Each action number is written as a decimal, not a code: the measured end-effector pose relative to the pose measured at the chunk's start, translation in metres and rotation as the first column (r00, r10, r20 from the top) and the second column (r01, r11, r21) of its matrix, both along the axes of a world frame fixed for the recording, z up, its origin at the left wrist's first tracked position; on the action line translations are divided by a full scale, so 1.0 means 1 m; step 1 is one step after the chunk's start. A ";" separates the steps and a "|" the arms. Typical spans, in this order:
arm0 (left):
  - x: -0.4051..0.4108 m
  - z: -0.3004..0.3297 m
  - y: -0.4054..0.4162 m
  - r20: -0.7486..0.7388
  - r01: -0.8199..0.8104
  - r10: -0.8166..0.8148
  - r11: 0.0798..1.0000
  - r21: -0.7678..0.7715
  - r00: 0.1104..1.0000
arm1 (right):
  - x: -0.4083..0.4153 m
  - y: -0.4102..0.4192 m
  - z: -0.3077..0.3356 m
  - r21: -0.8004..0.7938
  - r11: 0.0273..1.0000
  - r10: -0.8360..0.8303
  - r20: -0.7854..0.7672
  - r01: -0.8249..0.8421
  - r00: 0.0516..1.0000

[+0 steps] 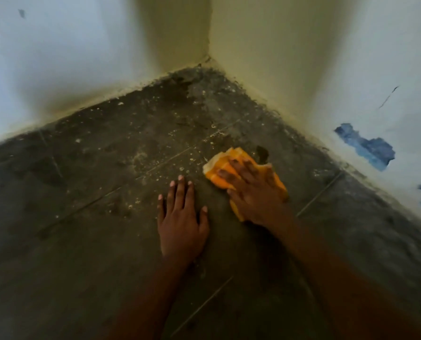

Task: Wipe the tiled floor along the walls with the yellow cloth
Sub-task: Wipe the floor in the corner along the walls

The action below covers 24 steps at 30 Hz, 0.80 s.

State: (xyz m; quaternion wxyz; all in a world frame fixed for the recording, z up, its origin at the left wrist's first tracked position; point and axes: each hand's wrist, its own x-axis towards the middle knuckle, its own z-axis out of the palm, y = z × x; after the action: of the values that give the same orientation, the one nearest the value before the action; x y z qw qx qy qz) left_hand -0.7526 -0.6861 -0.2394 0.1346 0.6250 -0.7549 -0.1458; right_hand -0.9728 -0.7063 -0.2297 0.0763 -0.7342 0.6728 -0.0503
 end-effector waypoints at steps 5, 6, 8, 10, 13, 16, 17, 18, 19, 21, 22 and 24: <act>-0.006 -0.006 -0.005 0.082 0.024 -0.023 1.000 -0.008 0.996 | -0.028 -0.076 0.001 0.102 0.881 -0.469 0.056 0.462 0.882; -0.004 -0.003 -0.006 0.080 0.028 -0.028 1.000 0.001 0.996 | -0.012 -0.075 0.004 0.083 0.904 -0.424 0.066 0.419 0.903; -0.003 0.001 -0.006 0.055 0.024 -0.024 1.000 0.003 0.998 | 0.020 -0.040 0.005 0.019 0.981 -0.192 0.044 0.192 0.980; -0.002 0.000 -0.003 0.040 0.021 -0.021 1.000 0.003 0.999 | 0.023 0.017 -0.002 0.016 0.999 0.028 0.019 -0.028 0.999; -0.001 -0.005 -0.004 0.053 0.040 -0.041 0.999 0.012 0.998 | -0.029 0.037 -0.006 -0.051 0.998 -0.021 0.008 0.021 1.000; -0.003 -0.008 -0.004 0.067 0.038 -0.037 0.999 -0.013 0.997 | -0.053 -0.017 -0.007 -0.020 0.890 -0.453 0.083 0.456 0.888; -0.003 -0.007 -0.005 0.067 0.031 -0.029 0.999 -0.023 0.997 | -0.044 -0.034 -0.005 0.046 0.840 -0.543 0.111 0.541 0.832; -0.002 -0.005 -0.005 0.068 0.034 -0.033 0.999 -0.024 0.997 | -0.029 -0.040 -0.003 0.086 0.827 -0.562 0.120 0.555 0.818; -0.002 -0.003 -0.005 0.060 0.036 -0.035 0.999 -0.019 0.998 | -0.013 -0.037 -0.004 0.078 0.860 -0.511 0.119 0.505 0.852; -0.002 0.001 -0.004 0.045 0.031 -0.031 1.000 -0.002 0.999 | 0.012 0.008 -0.007 -0.006 0.955 -0.296 0.092 0.298 0.951; -0.002 0.003 -0.004 0.042 0.034 -0.034 0.999 0.005 0.999 | 0.014 0.041 -0.007 -0.034 0.978 -0.201 0.083 0.204 0.976; -0.002 0.003 -0.002 0.035 0.044 -0.045 0.999 0.010 0.998 | -0.007 0.098 -0.010 -0.036 0.990 -0.130 0.077 0.133 0.989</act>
State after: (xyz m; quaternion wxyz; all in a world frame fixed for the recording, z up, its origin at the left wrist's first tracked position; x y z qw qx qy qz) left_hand -0.7547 -0.6883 -0.2359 0.1154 0.6111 -0.7702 -0.1412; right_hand -0.9802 -0.6088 -0.2392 0.0826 -0.6872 0.7153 -0.0963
